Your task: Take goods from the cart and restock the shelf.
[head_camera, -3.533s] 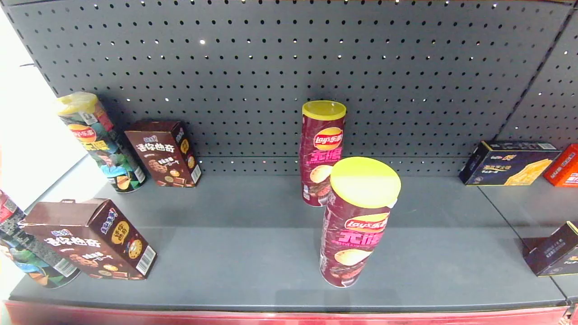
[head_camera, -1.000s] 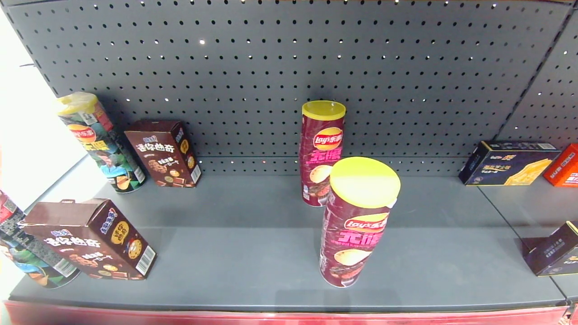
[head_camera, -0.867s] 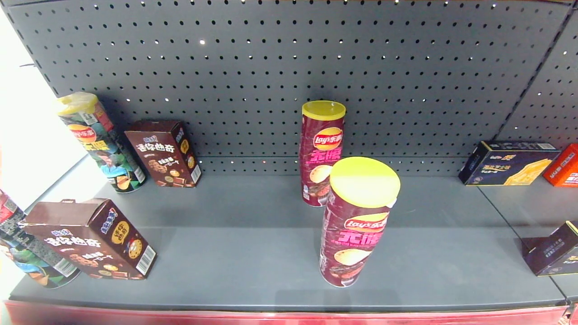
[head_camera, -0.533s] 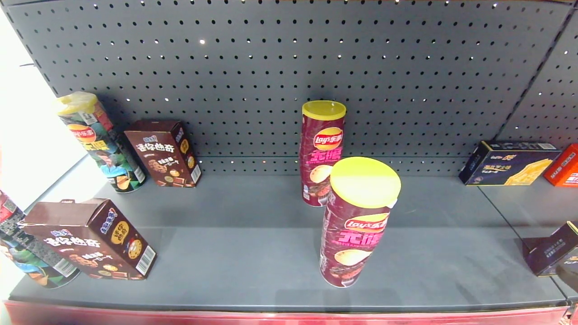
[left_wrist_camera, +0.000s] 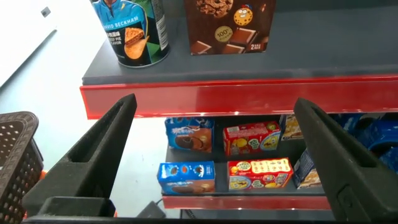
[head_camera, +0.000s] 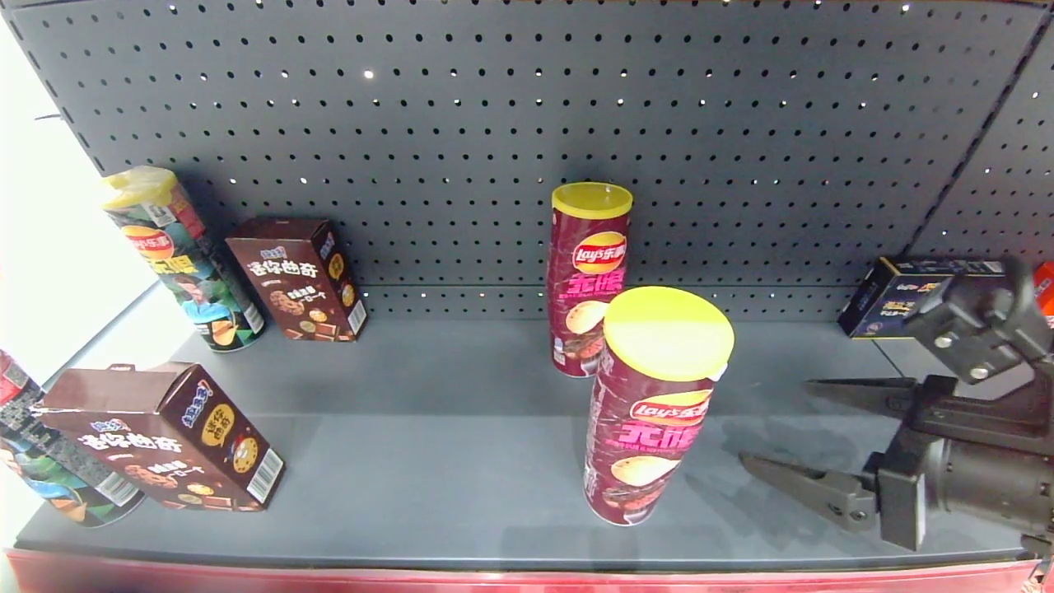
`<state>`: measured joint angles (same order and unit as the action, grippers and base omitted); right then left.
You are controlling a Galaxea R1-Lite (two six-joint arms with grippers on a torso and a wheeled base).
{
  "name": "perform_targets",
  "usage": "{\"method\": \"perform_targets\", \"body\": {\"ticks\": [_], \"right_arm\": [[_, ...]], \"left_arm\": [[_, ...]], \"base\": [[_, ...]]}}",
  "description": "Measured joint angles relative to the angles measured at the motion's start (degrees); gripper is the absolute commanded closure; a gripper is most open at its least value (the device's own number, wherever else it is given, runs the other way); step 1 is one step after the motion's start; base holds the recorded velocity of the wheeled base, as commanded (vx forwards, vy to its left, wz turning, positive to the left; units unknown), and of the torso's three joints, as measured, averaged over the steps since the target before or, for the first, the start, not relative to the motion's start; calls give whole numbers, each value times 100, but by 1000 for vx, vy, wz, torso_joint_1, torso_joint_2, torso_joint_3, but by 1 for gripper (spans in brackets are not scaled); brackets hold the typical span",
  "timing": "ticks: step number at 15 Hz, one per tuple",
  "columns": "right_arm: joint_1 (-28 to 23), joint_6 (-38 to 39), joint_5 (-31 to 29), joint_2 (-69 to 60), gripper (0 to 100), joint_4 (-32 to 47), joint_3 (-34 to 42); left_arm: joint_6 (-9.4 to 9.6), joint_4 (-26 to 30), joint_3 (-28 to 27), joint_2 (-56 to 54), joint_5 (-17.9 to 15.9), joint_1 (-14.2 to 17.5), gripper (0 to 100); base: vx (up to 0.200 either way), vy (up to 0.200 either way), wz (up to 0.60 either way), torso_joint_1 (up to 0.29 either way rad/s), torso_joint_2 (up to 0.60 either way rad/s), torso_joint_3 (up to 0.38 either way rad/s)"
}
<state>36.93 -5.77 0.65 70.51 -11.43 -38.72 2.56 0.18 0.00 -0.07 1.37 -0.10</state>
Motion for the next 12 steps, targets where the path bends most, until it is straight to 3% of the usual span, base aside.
{"method": "perform_targets", "body": {"ticks": [4,12], "right_arm": [[63,-96,-16,586,0,2,-251],[94,-115,-16,1030,0,-6,-477]], "left_arm": [[-183,0,0,0,38,0,0],[-188,0,0,0,29,0,0]], "base": [[0,0,0,0,0,0],[0,0,0,0,0,0]]}}
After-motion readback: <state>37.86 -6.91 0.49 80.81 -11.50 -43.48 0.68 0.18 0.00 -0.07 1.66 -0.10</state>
